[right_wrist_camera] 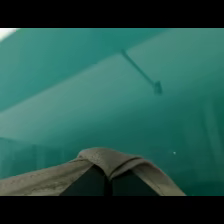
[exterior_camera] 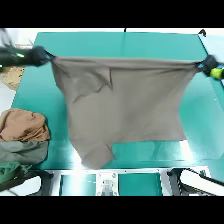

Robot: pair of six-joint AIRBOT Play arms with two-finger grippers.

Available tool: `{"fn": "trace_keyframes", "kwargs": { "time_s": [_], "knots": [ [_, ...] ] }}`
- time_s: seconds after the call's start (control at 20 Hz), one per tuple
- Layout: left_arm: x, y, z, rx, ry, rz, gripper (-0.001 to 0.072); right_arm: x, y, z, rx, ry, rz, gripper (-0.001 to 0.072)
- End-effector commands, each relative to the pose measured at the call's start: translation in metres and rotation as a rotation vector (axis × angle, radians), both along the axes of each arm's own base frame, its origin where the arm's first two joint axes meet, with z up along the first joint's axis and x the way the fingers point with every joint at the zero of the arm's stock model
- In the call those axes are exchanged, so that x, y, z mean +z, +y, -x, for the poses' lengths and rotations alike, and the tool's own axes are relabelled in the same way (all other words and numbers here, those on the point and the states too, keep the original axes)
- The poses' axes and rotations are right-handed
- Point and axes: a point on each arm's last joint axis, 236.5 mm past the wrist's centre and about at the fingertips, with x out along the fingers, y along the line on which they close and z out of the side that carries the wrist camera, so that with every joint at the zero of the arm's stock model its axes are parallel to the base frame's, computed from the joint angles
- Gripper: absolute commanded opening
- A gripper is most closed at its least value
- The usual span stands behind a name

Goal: Fold the shirts.

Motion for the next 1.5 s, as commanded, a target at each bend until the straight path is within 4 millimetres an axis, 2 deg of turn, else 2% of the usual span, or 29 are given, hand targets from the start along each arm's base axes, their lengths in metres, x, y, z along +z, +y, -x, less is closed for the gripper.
{"fn": "trace_keyframes", "kwargs": {
  "time_s": [0.0, 0.05, 0.15, 0.25, 0.35, 0.45, 0.65, 0.8, 0.95, 1.1, 1.25, 1.3, 1.35, 1.4, 1.45],
  "knots": [
    [-0.12, -0.009, -0.053, 0.073, 0.147, 0.051, 0.0021, -0.099, -0.002, -0.054, -0.019, 0.113, -0.125, 0.0012],
    [-0.135, -0.011, -0.067, 0.086, 0.153, 0.052, 0.0021, -0.111, -0.005, -0.069, -0.024, 0.119, -0.159, 0.0012],
    [-0.143, -0.009, -0.091, 0.119, 0.135, 0.062, 0.0021, -0.123, -0.01, -0.097, -0.023, 0.11, -0.21, 0.0013],
    [-0.135, -0.005, -0.107, 0.146, 0.098, 0.075, 0.0021, -0.126, -0.012, -0.113, -0.002, 0.099, -0.225, 0.0012],
    [-0.127, -0.005, -0.111, 0.138, 0.083, 0.072, 0.0021, -0.125, -0.018, -0.114, 0.005, 0.101, -0.228, 0.0012],
    [-0.134, -0.01, -0.101, 0.095, 0.118, 0.055, 0.002, -0.129, -0.018, -0.099, 0.046, 0.142, -0.264, 0.0011],
    [-0.159, -0.027, -0.055, -0.039, 0.309, 0.033, 0.0021, -0.14, -0.012, -0.044, 0.184, 0.312, -0.32, 0.0011],
    [-0.183, -0.018, -0.021, -0.064, 0.472, -0.04, 0.0021, -0.165, -0.011, -0.004, 0.21, 0.487, -0.301, 0.0011],
    [-0.197, -0.017, -0.003, -0.062, 0.56, -0.047, 0.0021, -0.184, -0.003, 0.014, 0.222, 0.554, -0.328, 0.0011],
    [-0.211, -0.026, 0.011, -0.079, 0.602, -0.048, 0.002, -0.2, -0.001, 0.031, 0.208, 0.624, -0.337, 0.0012],
    [-0.215, -0.041, 0.014, -0.102, 0.602, -0.059, 0.0021, -0.202, -0.003, 0.034, 0.206, 0.64, -0.329, 0.0013],
    [-0.215, -0.043, 0.013, -0.103, 0.596, -0.058, 0.0022, -0.202, -0.002, 0.034, 0.206, 0.639, -0.331, 0.0044],
    [-0.214, -0.045, 0.013, -0.105, 0.596, -0.055, 0.0048, -0.199, -0.001, 0.035, 0.216, 0.645, -0.337, 0.0199],
    [-0.211, -0.047, 0.017, -0.118, 0.609, -0.046, 0.0371, -0.193, 0.001, 0.038, 0.235, 0.655, -0.345, 0.0346],
    [-0.206, -0.048, 0.023, -0.127, 0.641, -0.034, 0.0564, -0.184, 0.0, 0.042, 0.259, 0.669, -0.345, 0.0376]
  ]
}}
